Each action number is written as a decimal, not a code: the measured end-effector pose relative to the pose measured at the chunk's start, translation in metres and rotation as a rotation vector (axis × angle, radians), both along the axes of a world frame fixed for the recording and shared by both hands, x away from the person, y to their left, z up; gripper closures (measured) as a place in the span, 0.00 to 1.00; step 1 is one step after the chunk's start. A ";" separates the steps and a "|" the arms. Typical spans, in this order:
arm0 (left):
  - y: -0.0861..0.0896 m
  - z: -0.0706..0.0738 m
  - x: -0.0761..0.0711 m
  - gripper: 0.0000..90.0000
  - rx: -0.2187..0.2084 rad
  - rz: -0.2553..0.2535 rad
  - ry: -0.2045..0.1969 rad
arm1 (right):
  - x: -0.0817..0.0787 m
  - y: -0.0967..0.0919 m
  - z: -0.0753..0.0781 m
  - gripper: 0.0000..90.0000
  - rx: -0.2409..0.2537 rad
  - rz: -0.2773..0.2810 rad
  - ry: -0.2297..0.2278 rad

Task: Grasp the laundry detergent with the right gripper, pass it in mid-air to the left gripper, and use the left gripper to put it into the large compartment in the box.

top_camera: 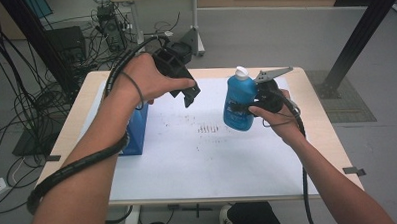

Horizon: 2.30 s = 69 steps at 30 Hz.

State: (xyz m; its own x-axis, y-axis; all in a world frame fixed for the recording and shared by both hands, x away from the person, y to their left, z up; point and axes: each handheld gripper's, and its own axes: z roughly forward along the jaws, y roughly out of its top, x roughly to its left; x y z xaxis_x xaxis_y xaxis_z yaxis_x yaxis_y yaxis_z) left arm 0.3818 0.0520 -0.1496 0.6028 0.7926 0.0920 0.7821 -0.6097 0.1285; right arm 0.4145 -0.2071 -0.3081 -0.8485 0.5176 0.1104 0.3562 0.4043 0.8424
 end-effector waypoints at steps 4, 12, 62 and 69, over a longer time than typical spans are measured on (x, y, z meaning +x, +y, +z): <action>0.002 0.004 0.000 0.06 0.010 -0.057 0.004 | -0.001 0.010 0.009 0.50 -0.013 0.057 0.004; 0.001 0.017 -0.005 0.06 0.003 -0.216 -0.010 | -0.008 0.039 0.017 0.50 -0.033 0.181 0.001; -0.025 0.008 -0.033 0.05 0.048 -0.565 0.108 | -0.053 0.117 0.016 0.49 0.047 0.625 -0.083; -0.027 0.003 -0.033 0.05 0.039 -0.572 0.110 | -0.054 0.115 0.018 0.49 0.056 0.634 -0.092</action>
